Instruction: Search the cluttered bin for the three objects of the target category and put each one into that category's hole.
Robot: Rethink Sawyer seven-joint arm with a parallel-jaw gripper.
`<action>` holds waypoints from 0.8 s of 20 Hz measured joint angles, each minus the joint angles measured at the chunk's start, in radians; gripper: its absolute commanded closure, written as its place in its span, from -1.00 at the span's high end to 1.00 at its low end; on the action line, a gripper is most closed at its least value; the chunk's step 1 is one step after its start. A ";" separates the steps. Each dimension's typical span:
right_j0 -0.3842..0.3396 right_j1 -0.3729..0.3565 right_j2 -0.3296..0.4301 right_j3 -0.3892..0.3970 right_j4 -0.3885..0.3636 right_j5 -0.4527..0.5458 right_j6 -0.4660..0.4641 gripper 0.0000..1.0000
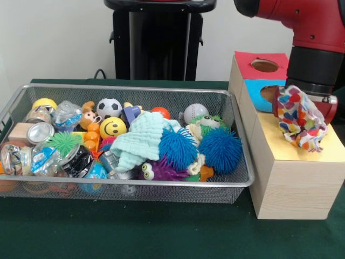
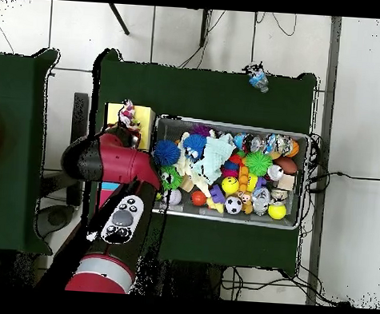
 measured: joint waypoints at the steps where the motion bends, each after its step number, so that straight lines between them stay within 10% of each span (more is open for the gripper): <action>1: 0.001 0.011 0.000 -0.008 0.003 -0.007 0.000 -1.00; 16: 0.000 0.017 -0.001 -0.021 0.005 -0.006 0.000 -1.00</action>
